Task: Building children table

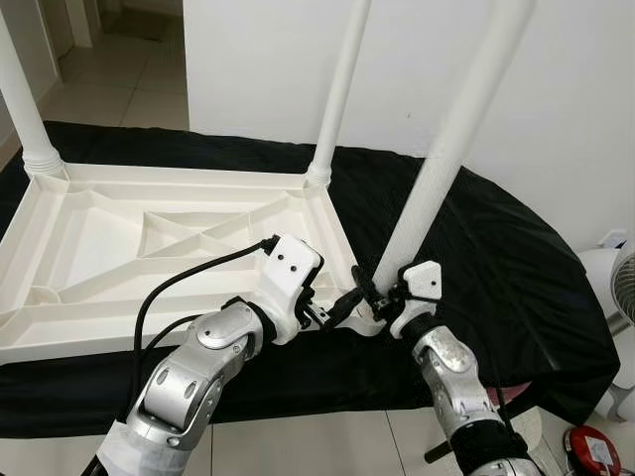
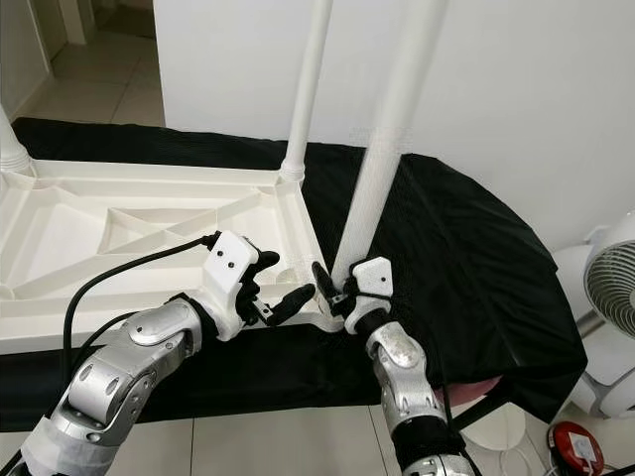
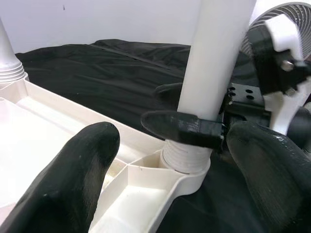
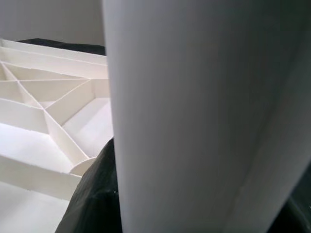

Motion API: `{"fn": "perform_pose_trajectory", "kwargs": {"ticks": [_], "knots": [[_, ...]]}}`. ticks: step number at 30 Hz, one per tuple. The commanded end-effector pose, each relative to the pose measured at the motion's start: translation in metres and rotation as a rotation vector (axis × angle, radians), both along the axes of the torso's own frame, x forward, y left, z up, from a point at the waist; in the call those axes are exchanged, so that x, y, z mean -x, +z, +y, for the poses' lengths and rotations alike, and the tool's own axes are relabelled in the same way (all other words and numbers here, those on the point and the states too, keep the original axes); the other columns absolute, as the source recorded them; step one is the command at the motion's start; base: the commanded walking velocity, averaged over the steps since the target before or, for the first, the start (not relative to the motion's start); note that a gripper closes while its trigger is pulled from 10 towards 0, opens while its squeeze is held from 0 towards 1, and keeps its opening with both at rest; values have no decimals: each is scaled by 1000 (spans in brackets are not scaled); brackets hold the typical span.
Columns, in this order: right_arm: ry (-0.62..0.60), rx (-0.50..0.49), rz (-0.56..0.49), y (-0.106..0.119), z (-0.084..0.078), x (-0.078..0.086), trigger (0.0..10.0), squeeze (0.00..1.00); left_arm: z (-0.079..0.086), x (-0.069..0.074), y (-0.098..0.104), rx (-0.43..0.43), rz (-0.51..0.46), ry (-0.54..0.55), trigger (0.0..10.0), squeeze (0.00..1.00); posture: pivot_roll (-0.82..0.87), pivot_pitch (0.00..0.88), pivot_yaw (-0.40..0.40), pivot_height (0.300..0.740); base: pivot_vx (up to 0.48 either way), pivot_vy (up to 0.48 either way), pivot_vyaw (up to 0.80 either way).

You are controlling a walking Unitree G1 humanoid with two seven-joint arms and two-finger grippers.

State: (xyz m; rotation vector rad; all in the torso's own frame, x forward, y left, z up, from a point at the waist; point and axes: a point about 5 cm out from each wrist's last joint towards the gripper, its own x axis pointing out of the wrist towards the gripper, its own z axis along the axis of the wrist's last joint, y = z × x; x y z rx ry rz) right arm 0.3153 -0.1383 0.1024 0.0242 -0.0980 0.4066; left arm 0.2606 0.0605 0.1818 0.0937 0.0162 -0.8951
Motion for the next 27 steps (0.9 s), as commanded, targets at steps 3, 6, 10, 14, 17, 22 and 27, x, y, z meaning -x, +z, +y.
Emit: {"fn": "perform_pose_trajectory", "kwargs": {"ticks": [3,6,10,14,17,22,27], "knots": [[-117,-7,257,-44,-18,9,10000,0,-6,3,4,8,-5,-32,10000,0,36,0,-128,740,0,0,0],[-134,-24,277,-45,-18,9,10000,0,-6,3,4,9,-5,-30,10000,0,36,0,-128,740,0,0,0],[-155,-57,302,-47,-18,9,10000,0,-5,2,5,9,-6,-23,10000,0,35,0,-127,740,0,0,0],[-201,-100,340,-51,-20,9,10000,0,-5,2,5,11,-6,-20,10000,0,35,0,-128,740,0,0,0],[-234,-136,368,-54,-20,9,10000,0,-5,1,5,13,-6,-17,10000,0,35,0,-128,740,0,0,0],[-231,-120,364,-54,-19,10,10000,0,-5,1,5,13,-7,-17,10000,0,35,0,-128,740,0,0,0],[-164,-20,343,-50,-15,9,10000,0,-4,0,6,11,-10,-17,10000,0,33,0,-122,740,0,0,0]]}}
